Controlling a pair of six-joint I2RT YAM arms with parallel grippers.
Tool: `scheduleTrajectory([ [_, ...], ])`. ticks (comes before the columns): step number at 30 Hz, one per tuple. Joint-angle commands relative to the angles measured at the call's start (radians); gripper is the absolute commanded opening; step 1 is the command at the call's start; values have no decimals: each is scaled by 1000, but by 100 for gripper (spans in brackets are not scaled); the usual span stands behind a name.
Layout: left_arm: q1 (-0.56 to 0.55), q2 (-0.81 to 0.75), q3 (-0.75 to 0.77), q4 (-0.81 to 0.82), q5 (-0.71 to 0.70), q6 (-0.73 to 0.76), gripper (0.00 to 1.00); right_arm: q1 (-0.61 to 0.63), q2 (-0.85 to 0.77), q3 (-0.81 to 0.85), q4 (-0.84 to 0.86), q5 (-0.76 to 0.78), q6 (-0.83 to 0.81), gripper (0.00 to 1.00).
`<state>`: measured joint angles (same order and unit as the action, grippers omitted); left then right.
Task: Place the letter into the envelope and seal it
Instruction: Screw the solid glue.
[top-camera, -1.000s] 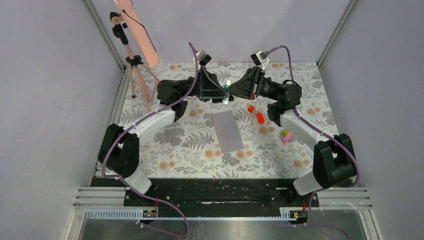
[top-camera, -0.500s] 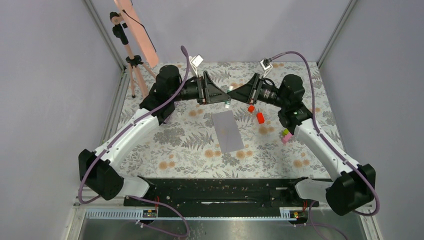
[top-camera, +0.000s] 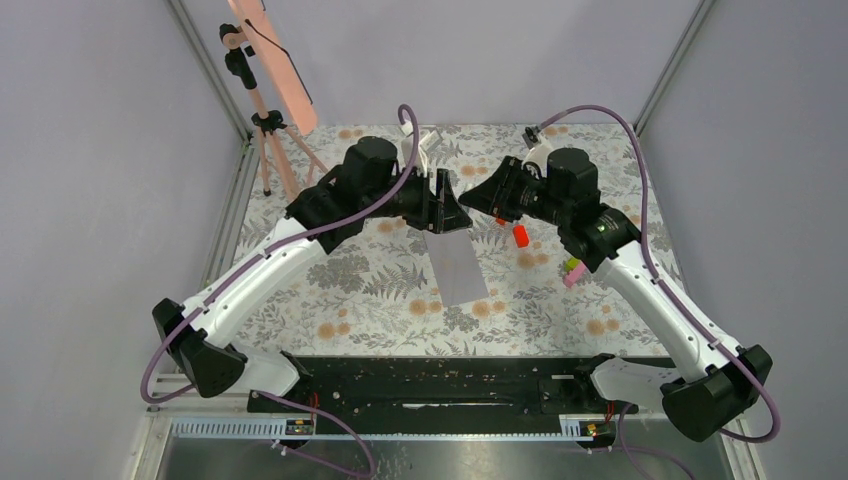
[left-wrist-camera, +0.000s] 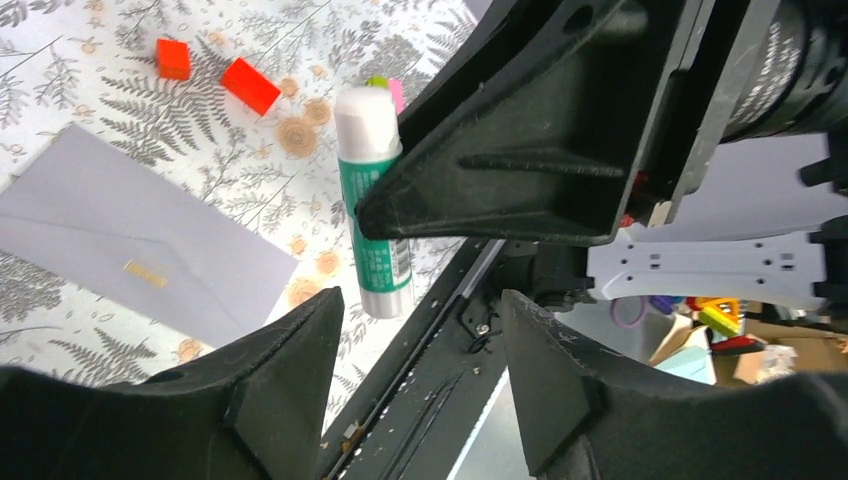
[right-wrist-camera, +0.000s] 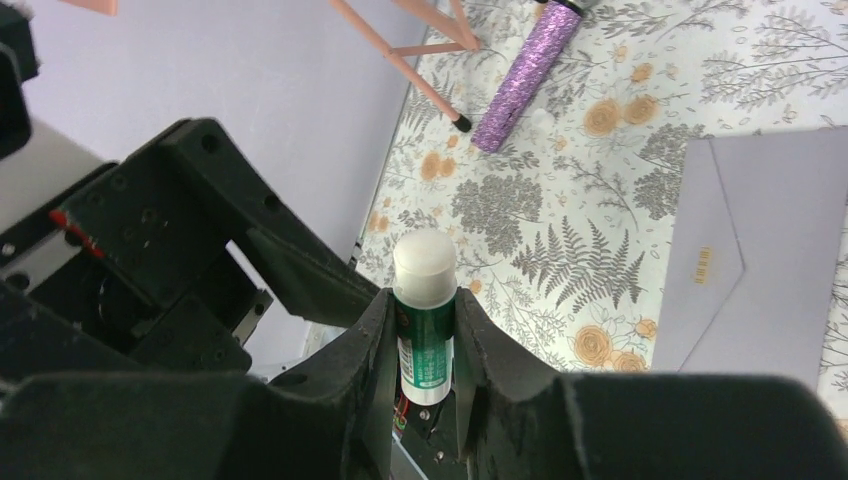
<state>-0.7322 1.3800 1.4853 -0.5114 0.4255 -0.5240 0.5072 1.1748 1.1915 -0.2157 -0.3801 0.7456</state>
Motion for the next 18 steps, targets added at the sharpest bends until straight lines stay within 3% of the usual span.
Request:
scheduleTrajectory([
  [1,-45,17,70,-76,-124,96,59,18,14,58,-50,77,8,0],
  [6,-83,40,95,-114,-176,118,57,22,17,71,-45,74,11,0],
  [18,-87,77,132,-99,-199,87,42,25,11,54,-36,56,17,0],
])
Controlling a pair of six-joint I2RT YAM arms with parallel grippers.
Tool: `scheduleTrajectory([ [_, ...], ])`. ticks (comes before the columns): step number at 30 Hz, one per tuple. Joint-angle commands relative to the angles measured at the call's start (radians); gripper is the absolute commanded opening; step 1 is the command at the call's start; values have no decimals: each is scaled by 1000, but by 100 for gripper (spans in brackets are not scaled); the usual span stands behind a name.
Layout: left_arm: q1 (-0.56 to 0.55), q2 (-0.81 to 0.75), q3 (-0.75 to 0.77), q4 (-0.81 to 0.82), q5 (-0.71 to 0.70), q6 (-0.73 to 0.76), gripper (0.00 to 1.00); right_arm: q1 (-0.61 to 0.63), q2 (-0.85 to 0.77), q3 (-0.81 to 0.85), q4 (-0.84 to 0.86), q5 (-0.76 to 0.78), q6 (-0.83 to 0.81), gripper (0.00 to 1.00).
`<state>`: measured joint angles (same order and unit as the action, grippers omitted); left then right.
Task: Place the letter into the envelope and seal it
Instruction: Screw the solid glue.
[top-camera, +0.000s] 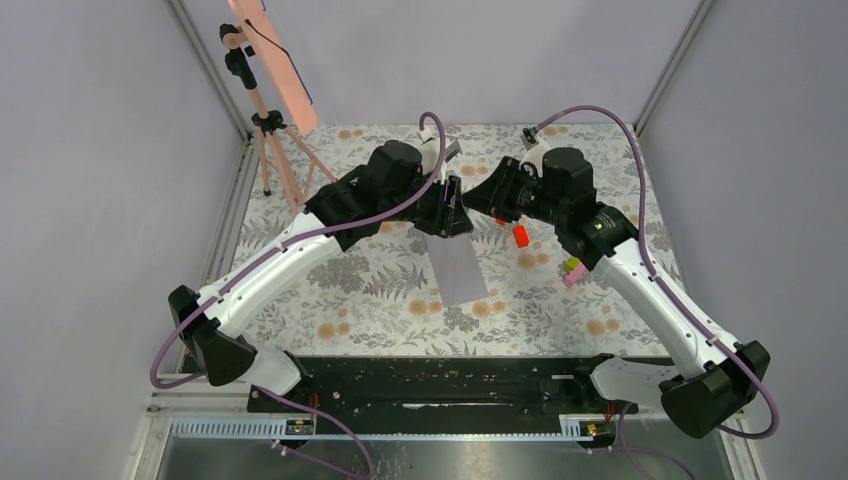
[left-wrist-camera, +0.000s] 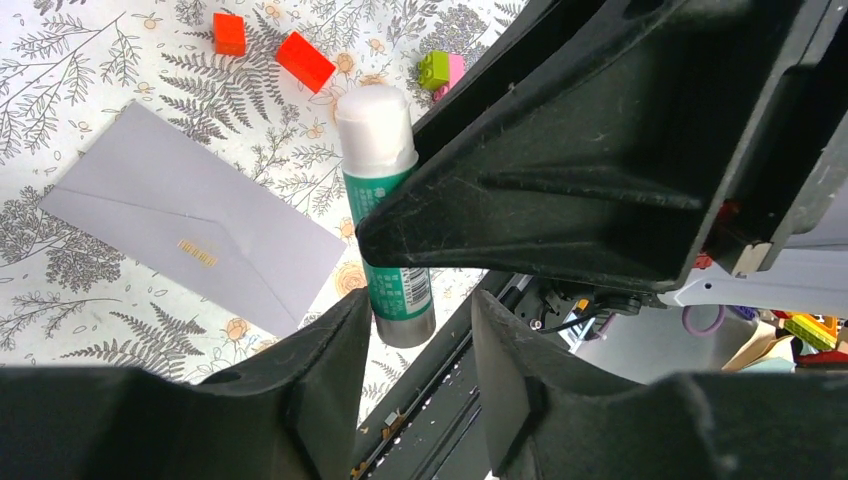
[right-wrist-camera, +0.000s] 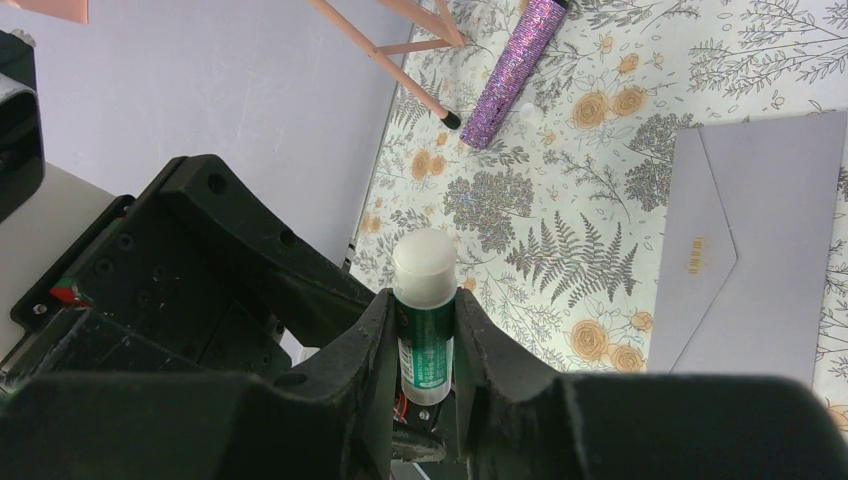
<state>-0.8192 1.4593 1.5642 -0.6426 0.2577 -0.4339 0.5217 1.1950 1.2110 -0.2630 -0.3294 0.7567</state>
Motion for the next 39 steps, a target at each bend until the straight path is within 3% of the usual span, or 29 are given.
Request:
scheduleTrajectory([
  [1,-1,-3,53,35,-33,-3,40,10,-10,31,19,0,8,0],
  [10,1,2,78,23,11,-8,9,11,-5,5,81,-50,15,0],
  [15,41,-46,54,99,175,-33,0,6,-5,-75,337,-233,40,0],
  [20,158,-129,-86,374,454,-218,0,-14,6,-177,770,-477,195,0],
  [25,239,-188,-211,807,649,-488,0,-15,57,-163,1108,-647,375,0],
  [34,273,-166,-236,1265,736,-820,1,-14,224,-80,1683,-746,867,0],
  [39,297,-137,-223,1434,755,-954,1,-14,229,-76,1709,-753,890,0],
])
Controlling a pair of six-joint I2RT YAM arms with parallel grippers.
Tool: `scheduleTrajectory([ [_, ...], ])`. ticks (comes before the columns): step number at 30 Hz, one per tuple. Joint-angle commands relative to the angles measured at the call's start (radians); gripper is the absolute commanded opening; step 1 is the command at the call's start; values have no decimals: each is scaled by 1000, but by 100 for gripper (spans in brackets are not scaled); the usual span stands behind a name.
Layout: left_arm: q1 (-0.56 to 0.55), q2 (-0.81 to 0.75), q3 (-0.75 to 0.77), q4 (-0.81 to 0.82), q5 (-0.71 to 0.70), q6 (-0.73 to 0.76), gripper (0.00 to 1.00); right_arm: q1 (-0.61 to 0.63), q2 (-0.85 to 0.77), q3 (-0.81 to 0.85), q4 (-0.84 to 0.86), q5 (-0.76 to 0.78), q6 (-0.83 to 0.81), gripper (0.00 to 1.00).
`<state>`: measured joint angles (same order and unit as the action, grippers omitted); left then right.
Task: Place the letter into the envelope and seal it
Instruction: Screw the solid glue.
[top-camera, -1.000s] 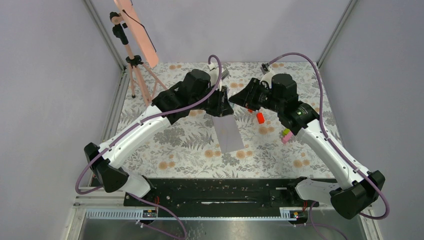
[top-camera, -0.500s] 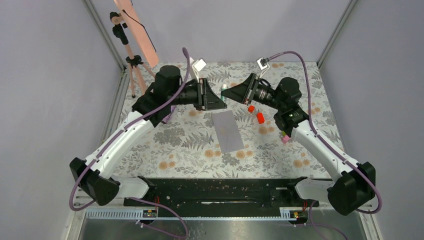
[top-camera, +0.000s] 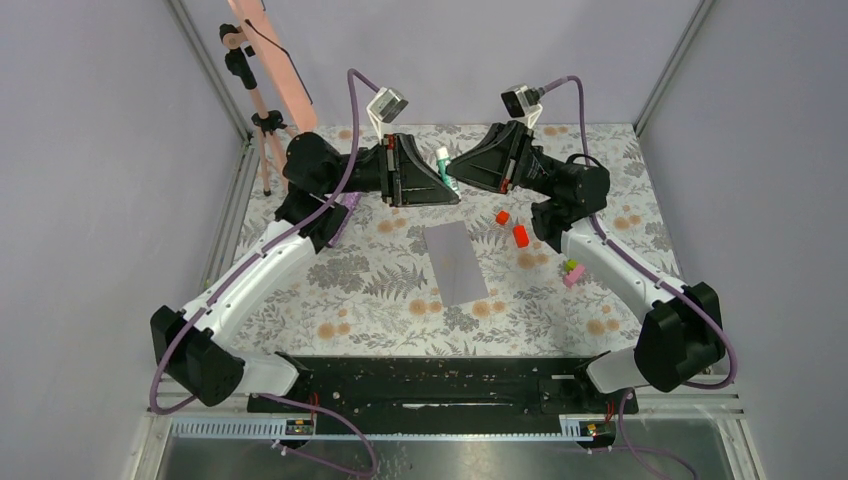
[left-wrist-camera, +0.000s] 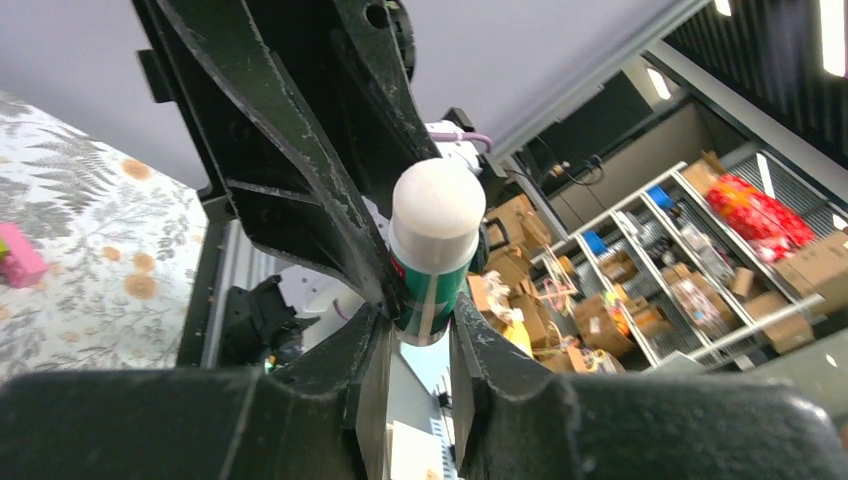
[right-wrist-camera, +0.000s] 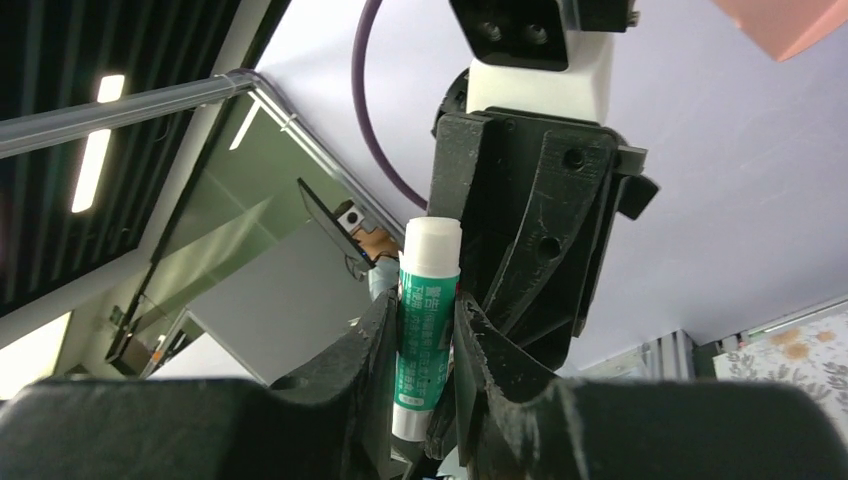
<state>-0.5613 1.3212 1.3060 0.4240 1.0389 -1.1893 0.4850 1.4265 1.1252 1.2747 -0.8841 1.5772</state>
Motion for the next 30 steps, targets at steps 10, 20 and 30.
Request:
scheduleTrajectory([
  [10,64,22,13,438,-25,-285,0,20,-21,-7,87,-195,9,0],
  [20,63,31,30,170,18,-176,0,20,-86,9,-170,-178,-198,58],
  [30,46,57,26,184,55,-199,0,19,-91,51,-312,-167,-303,62],
])
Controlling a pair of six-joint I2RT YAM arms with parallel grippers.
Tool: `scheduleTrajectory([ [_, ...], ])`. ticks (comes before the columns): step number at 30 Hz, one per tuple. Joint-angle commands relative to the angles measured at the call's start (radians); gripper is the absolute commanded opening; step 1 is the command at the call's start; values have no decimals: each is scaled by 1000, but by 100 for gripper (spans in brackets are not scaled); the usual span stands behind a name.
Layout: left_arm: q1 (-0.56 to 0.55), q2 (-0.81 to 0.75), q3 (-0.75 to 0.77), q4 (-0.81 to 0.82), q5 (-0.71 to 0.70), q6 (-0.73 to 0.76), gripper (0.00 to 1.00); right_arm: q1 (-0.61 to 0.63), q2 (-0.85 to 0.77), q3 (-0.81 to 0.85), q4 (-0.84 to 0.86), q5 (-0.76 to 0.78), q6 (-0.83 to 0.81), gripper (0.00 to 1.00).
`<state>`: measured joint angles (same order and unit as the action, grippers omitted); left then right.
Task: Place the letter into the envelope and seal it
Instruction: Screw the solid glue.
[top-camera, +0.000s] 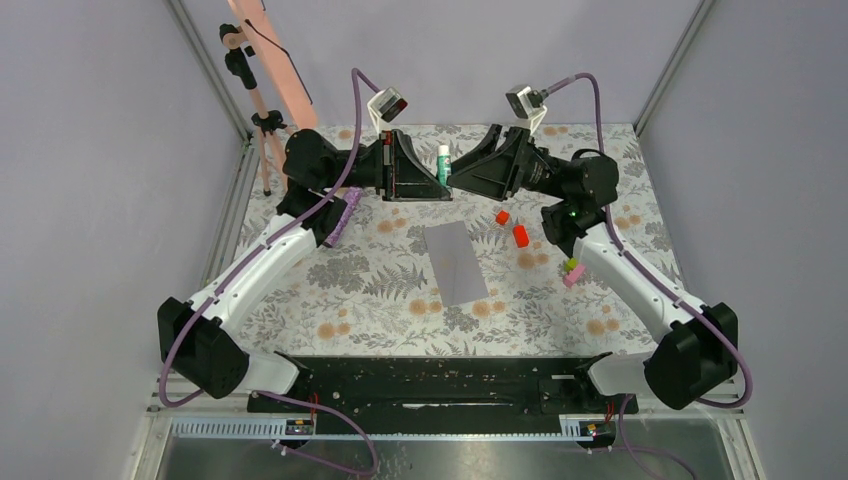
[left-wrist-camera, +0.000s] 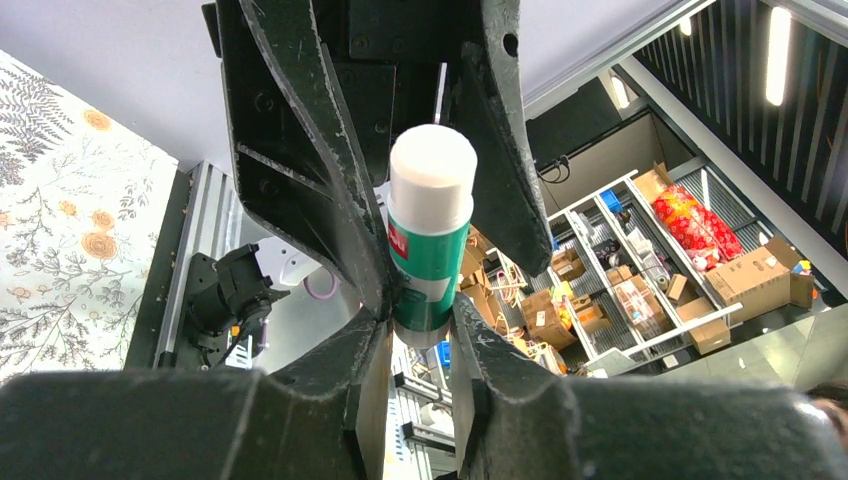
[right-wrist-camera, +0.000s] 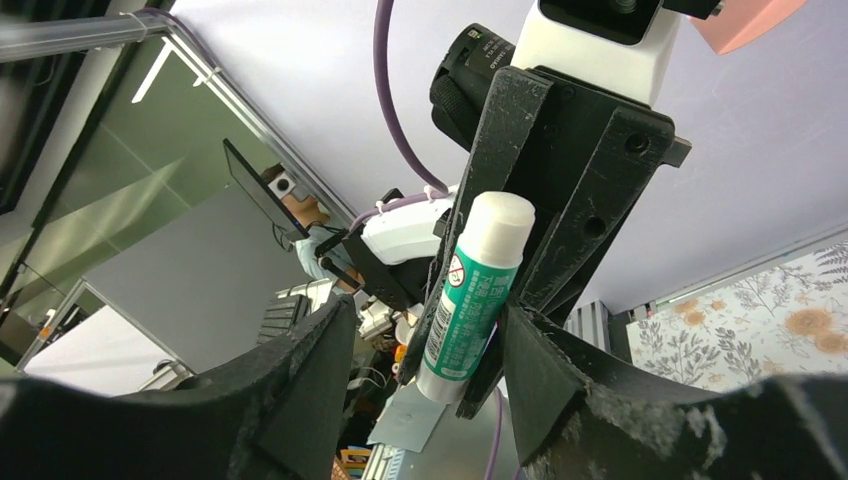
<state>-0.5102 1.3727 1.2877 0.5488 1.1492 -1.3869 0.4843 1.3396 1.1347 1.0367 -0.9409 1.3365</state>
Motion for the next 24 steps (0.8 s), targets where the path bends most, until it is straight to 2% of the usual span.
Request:
scheduleTrajectory([
  [1,-8,7,43,58,-56,-1,0,20,2,50,-76,-107,-62,61],
  [7,-24,-3,55,37,-39,26,0,20,30,77,-86,-102,-62,61],
  [15,-45,-3,59,16,-17,51,0,21,34,64,-190,-77,-129,59],
  [16,-45,-4,59,16,-17,51,0,20,32,63,-203,-76,-138,51],
  [17,-45,-7,60,9,-19,54,0,20,32,62,-206,-76,-140,36],
  [24,-44,-11,70,-26,-11,88,0,19,30,54,-232,-74,-146,0],
])
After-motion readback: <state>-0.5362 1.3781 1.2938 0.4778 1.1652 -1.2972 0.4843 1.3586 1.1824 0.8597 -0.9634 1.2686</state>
